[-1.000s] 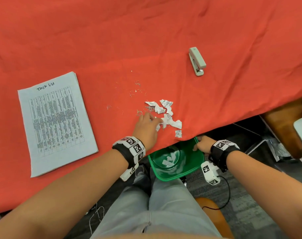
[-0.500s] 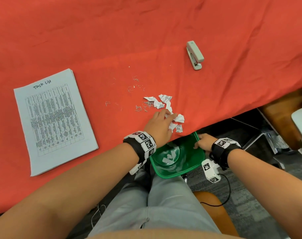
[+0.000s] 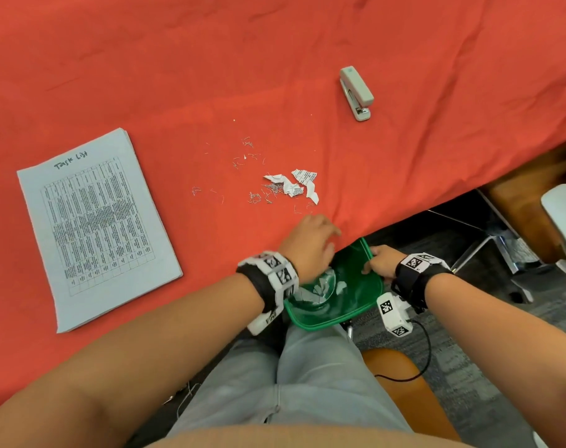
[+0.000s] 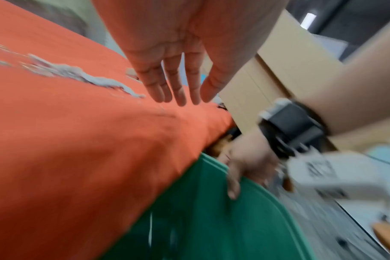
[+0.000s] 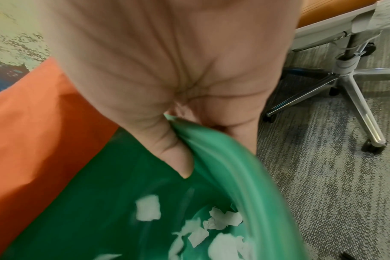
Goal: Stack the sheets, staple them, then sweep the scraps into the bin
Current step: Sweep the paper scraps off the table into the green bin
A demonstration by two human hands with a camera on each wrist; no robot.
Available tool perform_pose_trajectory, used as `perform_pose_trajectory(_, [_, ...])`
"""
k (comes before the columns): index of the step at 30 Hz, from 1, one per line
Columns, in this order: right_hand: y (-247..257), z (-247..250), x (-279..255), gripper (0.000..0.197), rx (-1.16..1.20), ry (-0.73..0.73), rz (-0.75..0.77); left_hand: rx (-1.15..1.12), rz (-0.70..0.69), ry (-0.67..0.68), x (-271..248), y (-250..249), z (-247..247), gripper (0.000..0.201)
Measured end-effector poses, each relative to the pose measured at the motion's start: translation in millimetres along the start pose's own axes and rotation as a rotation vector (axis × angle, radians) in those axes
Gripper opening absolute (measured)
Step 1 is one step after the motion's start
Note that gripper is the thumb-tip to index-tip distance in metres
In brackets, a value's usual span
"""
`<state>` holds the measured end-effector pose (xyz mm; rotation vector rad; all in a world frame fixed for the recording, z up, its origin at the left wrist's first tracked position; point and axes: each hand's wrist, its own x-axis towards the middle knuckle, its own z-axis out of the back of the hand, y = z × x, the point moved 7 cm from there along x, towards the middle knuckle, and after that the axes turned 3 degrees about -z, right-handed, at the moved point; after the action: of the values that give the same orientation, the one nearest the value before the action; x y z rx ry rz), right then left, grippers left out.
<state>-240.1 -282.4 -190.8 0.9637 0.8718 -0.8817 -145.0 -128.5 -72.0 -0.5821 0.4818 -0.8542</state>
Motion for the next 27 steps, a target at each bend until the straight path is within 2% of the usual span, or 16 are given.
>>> perform_pose_trajectory(3, [1, 0, -1, 0.021, 0.009, -0.001, 0.0, 0.026, 0.164, -0.193, 24, 29, 39, 0.039])
perform_pose_trajectory(5, [1, -1, -2, 0.021, 0.012, 0.002, 0.002, 0.102, 0.265, -0.216, 31, 51, 50, 0.045])
perform_pose_trajectory(7, [2, -1, -2, 0.021, -0.005, -0.001, 0.006, 0.155, 0.293, -0.166, 32, 62, 48, 0.046])
perform_pose_trajectory(13, [4, -1, 0, 0.021, -0.004, -0.012, 0.008, 0.198, 0.051, 0.015, -3, 22, 5, 0.046])
perform_pose_trajectory(16, [2, 0, 3, 0.02, -0.008, -0.004, 0.002, 0.199, -0.025, 0.15, -27, 1, -20, 0.048])
perform_pose_trajectory(19, [-1, 1, 10, 0.019, -0.017, 0.004, 0.004, 0.109, -0.11, 0.221, -34, -8, -27, 0.045])
perform_pose_trajectory(22, [-2, 2, 11, 0.019, -0.029, 0.007, 0.005, 0.023, -0.067, 0.083, -16, 1, 4, 0.037])
perform_pose_trajectory(25, [2, 3, 5, 0.018, -0.031, -0.006, 0.003, 0.048, 0.108, -0.08, 9, 30, 39, 0.043])
perform_pose_trajectory(27, [5, 3, 2, 0.019, -0.037, -0.013, 0.003, 0.12, 0.227, -0.086, 17, 52, 49, 0.053])
